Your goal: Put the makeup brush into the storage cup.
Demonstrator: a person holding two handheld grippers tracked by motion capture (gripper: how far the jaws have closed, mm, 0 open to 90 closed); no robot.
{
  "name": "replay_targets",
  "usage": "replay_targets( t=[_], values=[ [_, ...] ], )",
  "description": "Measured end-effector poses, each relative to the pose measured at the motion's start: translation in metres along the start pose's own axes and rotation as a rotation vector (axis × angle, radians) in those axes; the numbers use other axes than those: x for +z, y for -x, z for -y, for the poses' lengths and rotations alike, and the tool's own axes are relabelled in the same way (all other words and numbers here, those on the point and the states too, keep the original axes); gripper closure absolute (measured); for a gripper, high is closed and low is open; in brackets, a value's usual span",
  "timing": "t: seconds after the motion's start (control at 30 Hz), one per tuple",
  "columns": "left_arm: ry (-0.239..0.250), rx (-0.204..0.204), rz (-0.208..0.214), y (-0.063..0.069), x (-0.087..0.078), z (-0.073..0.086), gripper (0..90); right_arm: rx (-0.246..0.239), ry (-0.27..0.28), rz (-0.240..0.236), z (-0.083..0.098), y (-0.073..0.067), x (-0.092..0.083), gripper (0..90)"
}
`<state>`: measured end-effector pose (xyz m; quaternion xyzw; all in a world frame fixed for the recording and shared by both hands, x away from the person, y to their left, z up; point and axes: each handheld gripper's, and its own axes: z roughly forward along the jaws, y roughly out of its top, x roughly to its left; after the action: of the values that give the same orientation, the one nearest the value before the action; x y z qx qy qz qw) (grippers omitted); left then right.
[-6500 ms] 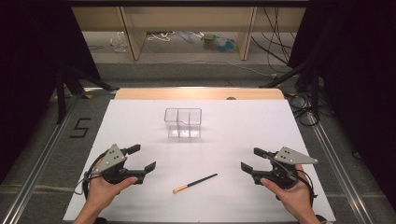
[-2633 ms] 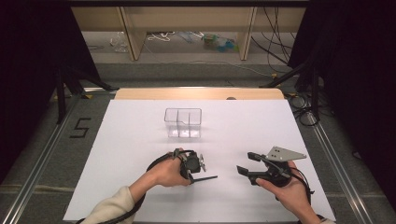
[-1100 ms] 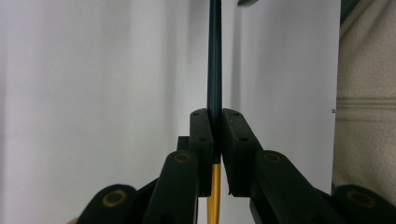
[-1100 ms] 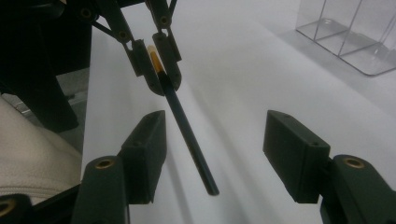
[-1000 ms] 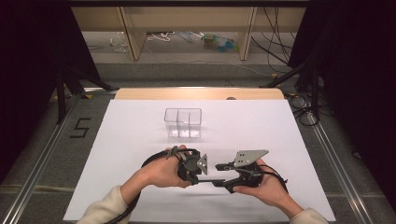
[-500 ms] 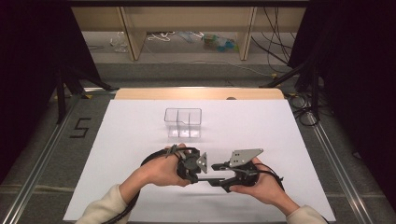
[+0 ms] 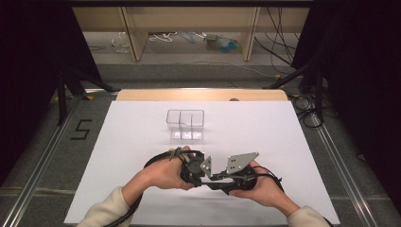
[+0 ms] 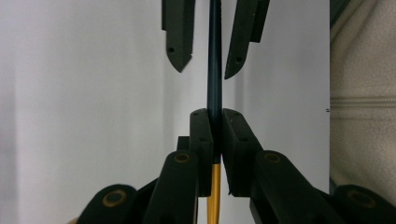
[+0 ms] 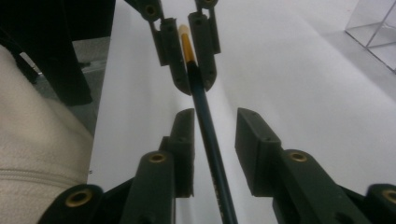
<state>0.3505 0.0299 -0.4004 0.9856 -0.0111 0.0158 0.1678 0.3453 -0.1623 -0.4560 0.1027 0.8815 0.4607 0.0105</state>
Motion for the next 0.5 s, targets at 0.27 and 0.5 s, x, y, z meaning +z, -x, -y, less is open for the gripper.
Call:
replay_targets(
  t=[0.27,0.5],
  values=[
    [-0.001,0.013,0.004,0.0018,0.0011,-0.001,83.0,-0.017,-0.015,-0.016,-0.0004,-0.0021,0.0001,78.4],
    [0.008,0.022,-0.002,0.0036,0.0025,-0.0017,82.8,-0.04,-0.028,-0.034,-0.0013,-0.004,-0.0008,83.2]
  ],
)
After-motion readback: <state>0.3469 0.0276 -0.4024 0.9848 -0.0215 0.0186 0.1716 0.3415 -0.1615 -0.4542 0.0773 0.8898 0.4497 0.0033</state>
